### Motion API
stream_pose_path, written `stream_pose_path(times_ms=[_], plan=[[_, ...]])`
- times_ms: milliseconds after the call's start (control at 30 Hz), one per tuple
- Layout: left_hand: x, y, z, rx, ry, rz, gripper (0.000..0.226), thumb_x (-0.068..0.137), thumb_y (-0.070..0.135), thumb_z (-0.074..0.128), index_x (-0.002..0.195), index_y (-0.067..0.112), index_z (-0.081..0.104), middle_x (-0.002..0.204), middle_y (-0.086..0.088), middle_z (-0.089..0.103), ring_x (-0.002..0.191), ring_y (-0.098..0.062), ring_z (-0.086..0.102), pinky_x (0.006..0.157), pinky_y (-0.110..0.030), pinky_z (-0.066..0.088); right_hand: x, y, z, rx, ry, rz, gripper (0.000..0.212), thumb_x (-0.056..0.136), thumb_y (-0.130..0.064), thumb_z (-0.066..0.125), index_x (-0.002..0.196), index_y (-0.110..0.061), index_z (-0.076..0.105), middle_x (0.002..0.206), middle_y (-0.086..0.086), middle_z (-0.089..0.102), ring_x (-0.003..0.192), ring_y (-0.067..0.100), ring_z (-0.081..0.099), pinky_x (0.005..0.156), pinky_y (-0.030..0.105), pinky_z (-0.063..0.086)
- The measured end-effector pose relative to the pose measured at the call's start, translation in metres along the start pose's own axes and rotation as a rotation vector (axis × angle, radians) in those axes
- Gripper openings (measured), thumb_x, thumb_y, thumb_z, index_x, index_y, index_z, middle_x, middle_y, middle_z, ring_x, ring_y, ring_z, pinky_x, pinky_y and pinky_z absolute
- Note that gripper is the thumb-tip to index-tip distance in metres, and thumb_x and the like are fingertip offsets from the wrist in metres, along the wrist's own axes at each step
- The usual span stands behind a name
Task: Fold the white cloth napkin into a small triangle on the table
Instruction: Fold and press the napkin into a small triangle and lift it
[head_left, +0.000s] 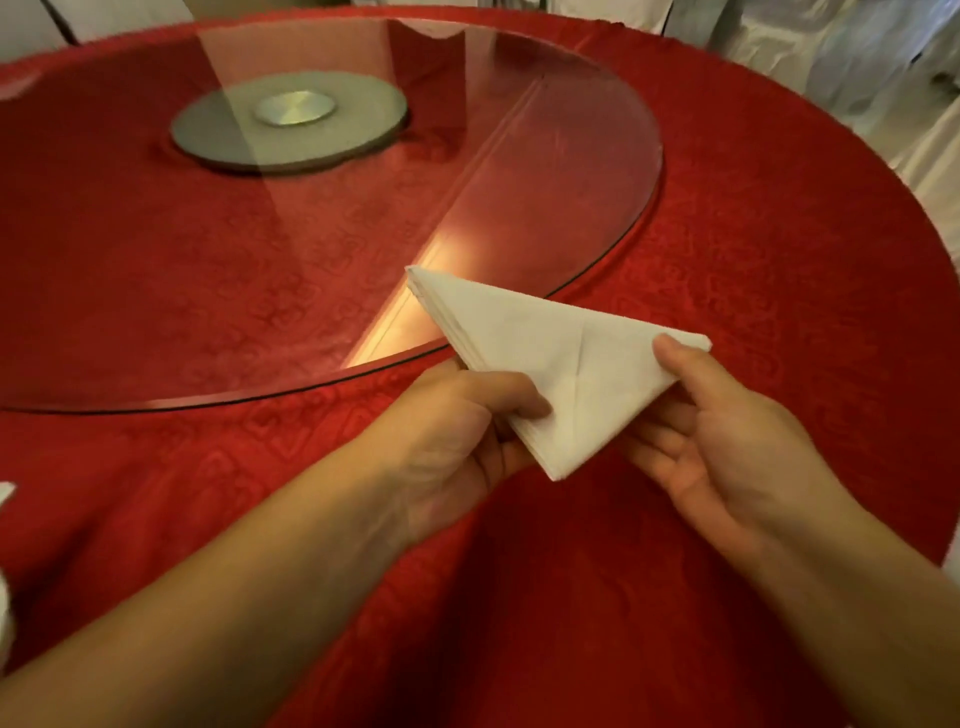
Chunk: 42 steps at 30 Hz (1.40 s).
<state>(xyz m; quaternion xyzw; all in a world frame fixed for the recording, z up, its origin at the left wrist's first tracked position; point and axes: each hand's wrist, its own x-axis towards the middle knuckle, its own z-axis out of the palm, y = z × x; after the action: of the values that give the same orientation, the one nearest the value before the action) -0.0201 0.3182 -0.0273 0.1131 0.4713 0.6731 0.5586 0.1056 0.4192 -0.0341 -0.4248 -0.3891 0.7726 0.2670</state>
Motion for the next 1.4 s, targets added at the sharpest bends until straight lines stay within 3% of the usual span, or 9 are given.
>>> stream_pose_path(times_ms=[100,300,433,667,867,1033,1200,1333,1400], plan=[[-0.019,-0.004,-0.011,0.016,0.018,0.001,0.046,0.074,-0.018,0.050,0.111,0.004,0.064,0.105,-0.011,0.073,0.088,-0.021,0.071,0.071,-0.034,0.060,0.002,-0.001,0.014,0.079,-0.016,-0.030,0.009,0.091,-0.018,0.057,0.095,-0.015,0.065,0.081,0.000,0.077,0.076,0.012,0.073,0.062,0.029,0.059],[-0.067,-0.006,-0.046,-0.156,0.113,0.059,0.033,0.066,0.020,0.065,0.099,0.019,0.064,0.088,0.000,0.073,0.079,-0.015,0.070,0.076,-0.037,0.057,-0.008,0.005,0.046,0.020,-0.111,-0.028,0.011,0.089,-0.013,0.051,0.090,-0.014,0.061,0.070,0.001,0.070,0.060,0.010,0.069,0.048,0.021,0.053],[-0.114,-0.014,-0.072,-0.196,0.267,0.135,0.024,0.064,0.016,0.066,0.089,0.014,0.066,0.084,-0.005,0.071,0.076,-0.018,0.070,0.079,-0.039,0.057,-0.023,0.017,0.070,-0.155,-0.210,-0.014,0.009,0.087,-0.014,0.052,0.091,-0.013,0.061,0.076,0.002,0.067,0.056,0.010,0.067,0.046,0.020,0.052],[-0.209,-0.037,-0.105,-0.245,0.403,0.131,0.011,0.075,0.010,0.065,0.083,0.006,0.070,0.086,-0.012,0.071,0.075,-0.018,0.070,0.065,-0.032,0.059,-0.052,0.058,0.123,-0.498,-0.360,0.103,0.011,0.086,-0.014,0.064,0.096,-0.010,0.064,0.083,0.005,0.070,0.063,0.012,0.067,0.054,0.024,0.051],[-0.246,-0.054,-0.124,-0.113,0.590,0.118,0.014,0.086,0.007,0.064,0.089,-0.003,0.073,0.091,-0.018,0.074,0.074,-0.022,0.071,0.064,-0.028,0.060,-0.065,0.091,0.171,-0.727,-0.397,0.056,0.009,0.080,-0.010,0.072,0.081,-0.007,0.064,0.073,0.003,0.067,0.046,0.008,0.064,0.037,0.017,0.046],[-0.261,-0.058,-0.140,-0.051,0.703,0.094,0.018,0.086,0.013,0.068,0.094,-0.002,0.071,0.100,-0.020,0.071,0.069,-0.019,0.070,0.064,-0.027,0.060,-0.066,0.114,0.193,-0.882,-0.433,0.010,0.009,0.080,-0.009,0.072,0.081,-0.007,0.063,0.076,0.005,0.066,0.062,0.015,0.064,0.049,0.026,0.048],[-0.271,-0.057,-0.159,-0.050,0.815,0.093,0.012,0.086,0.014,0.068,0.087,0.002,0.071,0.076,-0.010,0.074,0.066,-0.020,0.069,0.061,-0.028,0.060,-0.067,0.127,0.209,-0.914,-0.499,-0.052,0.018,0.082,-0.006,0.070,0.098,0.001,0.064,0.081,0.008,0.067,0.065,0.015,0.065,0.044,0.022,0.050],[-0.270,-0.057,-0.168,0.103,0.860,0.079,0.012,0.087,0.017,0.068,0.087,0.005,0.070,0.074,-0.009,0.071,0.058,-0.018,0.067,0.053,-0.025,0.057,-0.062,0.137,0.212,-1.144,-0.499,-0.255,0.028,0.079,-0.014,0.072,0.099,0.005,0.069,0.098,0.021,0.071,0.084,0.030,0.068,0.072,0.039,0.056],[-0.270,-0.059,-0.171,0.272,0.894,0.098,0.013,0.087,0.021,0.067,0.081,0.009,0.070,0.073,-0.007,0.070,0.054,-0.016,0.066,0.052,-0.025,0.056,-0.060,0.143,0.209,-1.254,-0.491,-0.377,0.029,0.079,-0.018,0.070,0.096,0.005,0.069,0.102,0.025,0.069,0.088,0.039,0.066,0.077,0.046,0.054]])
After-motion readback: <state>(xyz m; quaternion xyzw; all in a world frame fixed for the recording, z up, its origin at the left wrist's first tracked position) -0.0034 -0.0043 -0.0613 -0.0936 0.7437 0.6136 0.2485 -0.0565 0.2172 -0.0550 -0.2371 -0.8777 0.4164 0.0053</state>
